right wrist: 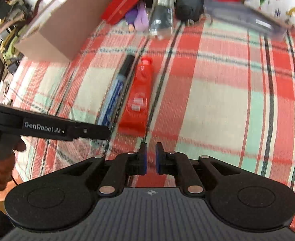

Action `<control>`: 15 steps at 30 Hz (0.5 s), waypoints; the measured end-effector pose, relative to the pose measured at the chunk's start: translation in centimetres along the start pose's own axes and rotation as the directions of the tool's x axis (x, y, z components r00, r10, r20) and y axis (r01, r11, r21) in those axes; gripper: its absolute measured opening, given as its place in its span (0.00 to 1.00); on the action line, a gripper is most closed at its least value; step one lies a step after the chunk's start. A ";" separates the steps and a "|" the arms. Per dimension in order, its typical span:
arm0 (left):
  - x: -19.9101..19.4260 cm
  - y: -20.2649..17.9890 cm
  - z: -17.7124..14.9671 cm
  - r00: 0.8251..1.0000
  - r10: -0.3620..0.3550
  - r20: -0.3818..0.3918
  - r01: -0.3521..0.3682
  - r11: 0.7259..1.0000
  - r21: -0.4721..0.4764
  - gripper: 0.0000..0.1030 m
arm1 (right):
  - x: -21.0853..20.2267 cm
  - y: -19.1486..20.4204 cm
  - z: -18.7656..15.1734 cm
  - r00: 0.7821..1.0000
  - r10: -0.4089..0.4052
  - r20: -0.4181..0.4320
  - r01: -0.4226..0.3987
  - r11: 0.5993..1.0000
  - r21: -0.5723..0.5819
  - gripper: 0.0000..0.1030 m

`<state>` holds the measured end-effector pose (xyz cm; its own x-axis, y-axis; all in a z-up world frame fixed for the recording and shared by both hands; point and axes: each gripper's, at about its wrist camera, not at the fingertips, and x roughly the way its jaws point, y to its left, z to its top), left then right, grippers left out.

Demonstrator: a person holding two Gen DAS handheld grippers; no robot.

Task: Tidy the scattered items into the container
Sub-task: 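Grasp the blue marker with the left tool while the right tool grasps the red tube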

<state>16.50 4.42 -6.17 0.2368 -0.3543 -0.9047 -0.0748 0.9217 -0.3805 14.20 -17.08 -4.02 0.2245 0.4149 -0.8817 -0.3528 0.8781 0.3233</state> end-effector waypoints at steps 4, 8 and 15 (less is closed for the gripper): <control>0.4 0.1 1.1 1.000 0.020 0.017 -0.019 0.999 -0.032 0.52 | 0.4 -0.2 1.5 0.999 -0.006 0.041 0.005 1.000 0.015 0.41; 1.0 -0.2 1.9 0.999 0.042 0.027 -0.041 0.999 -0.024 0.52 | 1.4 -0.2 3.0 0.999 -0.003 0.049 0.003 1.000 0.011 0.41; 1.5 -0.2 2.9 0.995 0.091 0.045 -0.091 0.996 -0.002 0.46 | 3.0 0.2 4.8 0.999 0.017 0.027 -0.017 1.000 -0.012 0.40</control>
<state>19.72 4.17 -6.86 0.2721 -0.2618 -0.9260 -0.0982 0.9497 -0.2974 19.14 -14.48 -4.98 0.2433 0.4363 -0.8663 -0.3679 0.8679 0.3338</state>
